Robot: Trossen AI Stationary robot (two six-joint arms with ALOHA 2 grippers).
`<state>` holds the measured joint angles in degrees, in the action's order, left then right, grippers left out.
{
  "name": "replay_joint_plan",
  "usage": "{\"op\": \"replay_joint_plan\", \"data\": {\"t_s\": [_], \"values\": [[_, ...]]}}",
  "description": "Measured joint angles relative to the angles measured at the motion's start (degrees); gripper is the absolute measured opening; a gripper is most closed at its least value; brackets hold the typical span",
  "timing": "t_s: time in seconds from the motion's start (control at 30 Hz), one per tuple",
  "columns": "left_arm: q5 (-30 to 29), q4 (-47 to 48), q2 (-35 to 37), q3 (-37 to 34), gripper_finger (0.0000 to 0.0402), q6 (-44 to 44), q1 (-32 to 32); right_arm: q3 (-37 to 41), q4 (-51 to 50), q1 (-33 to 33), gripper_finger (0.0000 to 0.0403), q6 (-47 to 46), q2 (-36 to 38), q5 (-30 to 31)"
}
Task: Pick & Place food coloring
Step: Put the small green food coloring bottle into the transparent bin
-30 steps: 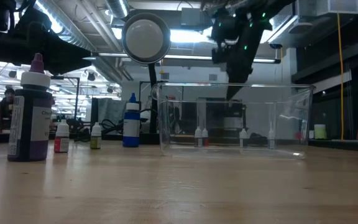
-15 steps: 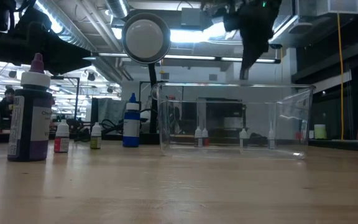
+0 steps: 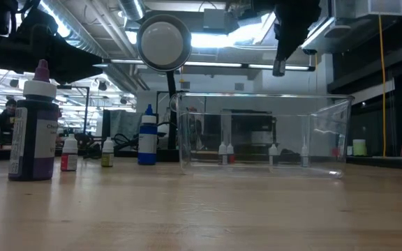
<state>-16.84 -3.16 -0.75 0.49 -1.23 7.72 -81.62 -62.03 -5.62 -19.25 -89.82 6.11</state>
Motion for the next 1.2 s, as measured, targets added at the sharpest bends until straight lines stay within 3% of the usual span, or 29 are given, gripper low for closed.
{"op": "replay_joint_plan", "data": {"t_s": [0.83,1.2], "values": [[0.0,0.0,0.0,0.0,0.0347,0.0,0.0,20.8,15.2,3.1,0.0070,6.6,-0.4,-0.7],[0.0,0.0,0.0,0.0,0.0347,0.0,0.0,23.7,21.0,4.1,0.0069,8.3,-1.3,-1.9]]}}
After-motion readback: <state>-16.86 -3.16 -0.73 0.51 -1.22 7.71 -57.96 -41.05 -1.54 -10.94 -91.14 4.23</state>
